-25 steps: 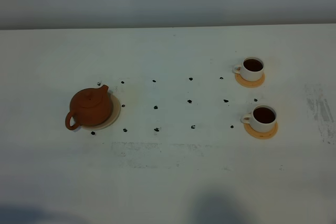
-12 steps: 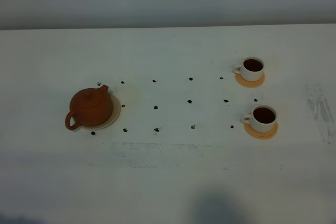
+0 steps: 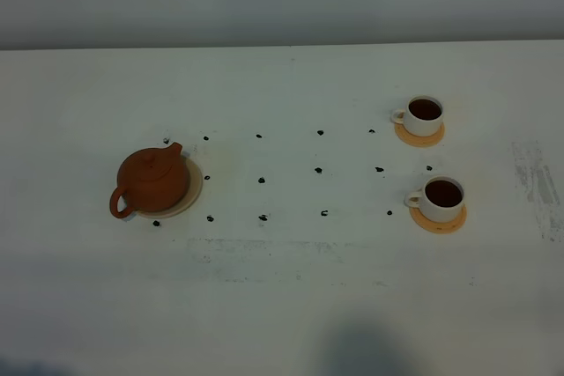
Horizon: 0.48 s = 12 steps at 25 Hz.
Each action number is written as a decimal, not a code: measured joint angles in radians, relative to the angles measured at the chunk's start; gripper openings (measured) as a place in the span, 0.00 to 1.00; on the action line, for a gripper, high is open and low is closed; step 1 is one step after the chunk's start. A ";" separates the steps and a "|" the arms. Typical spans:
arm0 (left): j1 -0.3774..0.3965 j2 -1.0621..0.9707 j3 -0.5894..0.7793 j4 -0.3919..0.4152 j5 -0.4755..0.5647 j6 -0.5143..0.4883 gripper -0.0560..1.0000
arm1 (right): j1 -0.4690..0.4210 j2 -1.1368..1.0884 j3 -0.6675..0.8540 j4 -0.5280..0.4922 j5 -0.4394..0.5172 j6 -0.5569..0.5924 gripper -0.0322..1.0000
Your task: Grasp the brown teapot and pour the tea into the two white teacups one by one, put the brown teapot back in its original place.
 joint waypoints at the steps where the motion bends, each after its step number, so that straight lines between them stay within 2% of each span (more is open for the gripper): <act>1: 0.000 0.000 0.000 0.000 0.000 0.000 0.39 | 0.000 0.000 0.000 0.000 0.000 0.000 0.25; 9: 0.000 0.000 0.000 0.000 0.000 0.002 0.39 | 0.003 0.000 0.000 0.000 0.000 0.000 0.25; 12: 0.000 -0.001 0.000 0.000 0.000 0.002 0.39 | 0.034 0.000 0.000 0.000 0.000 0.000 0.25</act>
